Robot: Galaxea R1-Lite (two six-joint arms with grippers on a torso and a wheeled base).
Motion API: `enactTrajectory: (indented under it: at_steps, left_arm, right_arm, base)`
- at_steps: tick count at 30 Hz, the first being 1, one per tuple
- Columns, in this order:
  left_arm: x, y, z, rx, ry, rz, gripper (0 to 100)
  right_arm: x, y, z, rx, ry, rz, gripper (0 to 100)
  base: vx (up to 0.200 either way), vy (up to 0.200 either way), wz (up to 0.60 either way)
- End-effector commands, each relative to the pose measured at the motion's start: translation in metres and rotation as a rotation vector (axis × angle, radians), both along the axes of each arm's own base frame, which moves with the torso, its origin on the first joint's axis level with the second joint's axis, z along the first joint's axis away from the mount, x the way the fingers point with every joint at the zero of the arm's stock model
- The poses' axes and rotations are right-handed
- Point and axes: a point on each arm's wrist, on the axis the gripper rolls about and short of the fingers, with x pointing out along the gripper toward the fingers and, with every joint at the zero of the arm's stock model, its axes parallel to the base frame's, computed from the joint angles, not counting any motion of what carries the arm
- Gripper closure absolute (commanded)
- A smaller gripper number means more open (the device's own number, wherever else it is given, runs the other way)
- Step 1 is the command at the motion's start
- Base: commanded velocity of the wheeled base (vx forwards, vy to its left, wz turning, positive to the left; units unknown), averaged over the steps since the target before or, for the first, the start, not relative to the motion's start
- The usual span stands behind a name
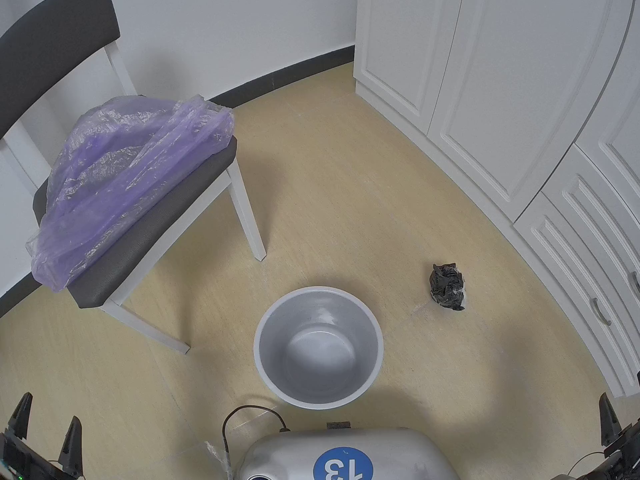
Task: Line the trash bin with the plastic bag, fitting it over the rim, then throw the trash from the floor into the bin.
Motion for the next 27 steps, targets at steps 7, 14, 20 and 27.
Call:
enactTrajectory:
  at_steps: [7,14,20,27]
  left_arm:
    - [0.0001,-0.0001,-0.0052,-0.007,0.001,-0.003,0]
    - [0.0001,-0.0001,-0.0052,-0.002,0.001,-0.007,0]
    - [0.0001,-0.0003,-0.0052,-0.005,0.001,-0.015,0]
    - [0.0001,-0.0001,-0.0052,-0.011,0.001,-0.004,0]
  right_arm:
    - [0.0001,0.0,-0.0052,-0.004,0.002,0.001,0]
    - [0.0,0.0,-0.0048,-0.004,0.0,0.001,0]
    - [0.0,0.0,-0.0048,0.008,-0.001,0.001,0]
    - [0.0001,-0.0001,-0.0051,0.02,-0.001,-0.005,0]
  base:
    - [0.0,0.0,0.0]
    - [0.0,0.0,0.0]
    - [0.0,0.0,0.0]
    - [0.0,0.0,0.0]
